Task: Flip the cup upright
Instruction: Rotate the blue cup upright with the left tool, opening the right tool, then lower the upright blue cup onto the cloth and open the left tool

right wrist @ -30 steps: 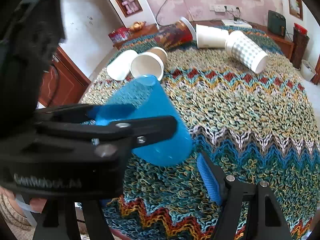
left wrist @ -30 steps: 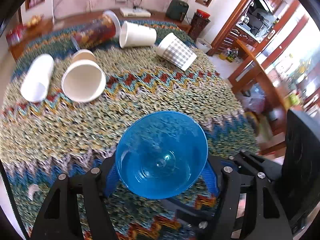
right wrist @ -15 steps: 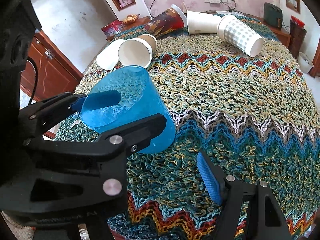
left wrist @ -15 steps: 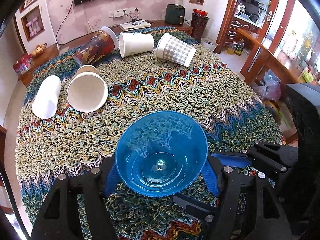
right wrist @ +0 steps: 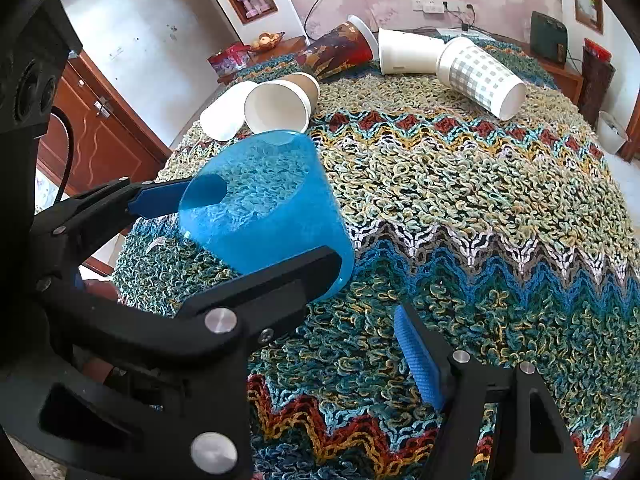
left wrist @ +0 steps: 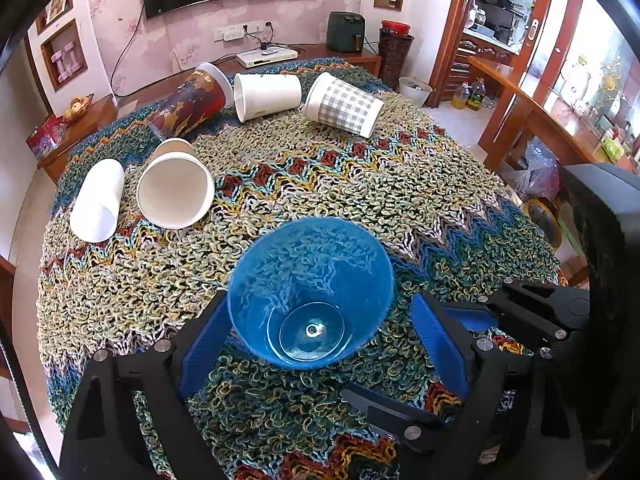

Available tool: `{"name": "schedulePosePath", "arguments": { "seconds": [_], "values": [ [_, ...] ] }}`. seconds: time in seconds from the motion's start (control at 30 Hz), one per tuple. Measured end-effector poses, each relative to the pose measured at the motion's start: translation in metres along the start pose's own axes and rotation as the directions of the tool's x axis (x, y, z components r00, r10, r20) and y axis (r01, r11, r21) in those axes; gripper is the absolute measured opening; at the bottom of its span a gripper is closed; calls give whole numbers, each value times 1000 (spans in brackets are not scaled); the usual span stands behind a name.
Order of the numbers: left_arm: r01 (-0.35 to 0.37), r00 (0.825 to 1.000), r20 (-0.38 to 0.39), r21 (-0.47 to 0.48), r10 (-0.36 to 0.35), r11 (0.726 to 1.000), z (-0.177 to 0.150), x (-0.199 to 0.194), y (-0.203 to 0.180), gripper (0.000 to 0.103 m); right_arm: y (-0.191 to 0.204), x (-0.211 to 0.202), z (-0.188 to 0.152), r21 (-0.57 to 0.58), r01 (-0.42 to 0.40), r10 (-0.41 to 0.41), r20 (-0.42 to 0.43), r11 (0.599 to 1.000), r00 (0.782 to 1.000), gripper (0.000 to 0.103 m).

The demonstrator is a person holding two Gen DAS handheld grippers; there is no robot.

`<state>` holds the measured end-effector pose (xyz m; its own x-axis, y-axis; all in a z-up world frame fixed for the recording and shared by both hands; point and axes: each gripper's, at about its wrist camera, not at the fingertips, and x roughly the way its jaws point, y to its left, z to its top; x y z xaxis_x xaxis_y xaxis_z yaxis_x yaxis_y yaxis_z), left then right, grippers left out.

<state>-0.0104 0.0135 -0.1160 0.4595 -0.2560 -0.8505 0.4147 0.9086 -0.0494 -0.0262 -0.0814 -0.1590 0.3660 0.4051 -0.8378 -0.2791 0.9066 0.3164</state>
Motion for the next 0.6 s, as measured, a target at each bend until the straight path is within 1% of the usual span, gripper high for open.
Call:
{"name": "schedulePosePath", "arguments": {
  "seconds": [0.1, 0.17, 0.2, 0.23, 0.6],
  "values": [
    [4, 1000, 0, -4, -4, 1000, -1, -2, 0, 92, 3, -2, -1, -11, 5, -5, 4, 1000, 1000, 75],
    [13, 1000, 4, -10, -13, 1000, -2, -4, 1, 95, 4, -4, -1, -14, 2, -2, 6, 1000, 1000, 75],
    [16, 1000, 6, -12, -16, 1000, -2, -5, 1, 100, 4, -4, -1, -16, 2, -2, 6, 1000, 1000, 75],
    [20, 1000, 10, -15, -20, 1000, -2, -7, 1, 101, 5, -5, -1, -20, 4, -4, 8, 1000, 1000, 75],
    [44, 998, 35, -50, -42, 998, -5, -27, 6, 101, 12, -20, -6, -54, -6, 7, 27, 999, 1000, 75]
  ]
}}
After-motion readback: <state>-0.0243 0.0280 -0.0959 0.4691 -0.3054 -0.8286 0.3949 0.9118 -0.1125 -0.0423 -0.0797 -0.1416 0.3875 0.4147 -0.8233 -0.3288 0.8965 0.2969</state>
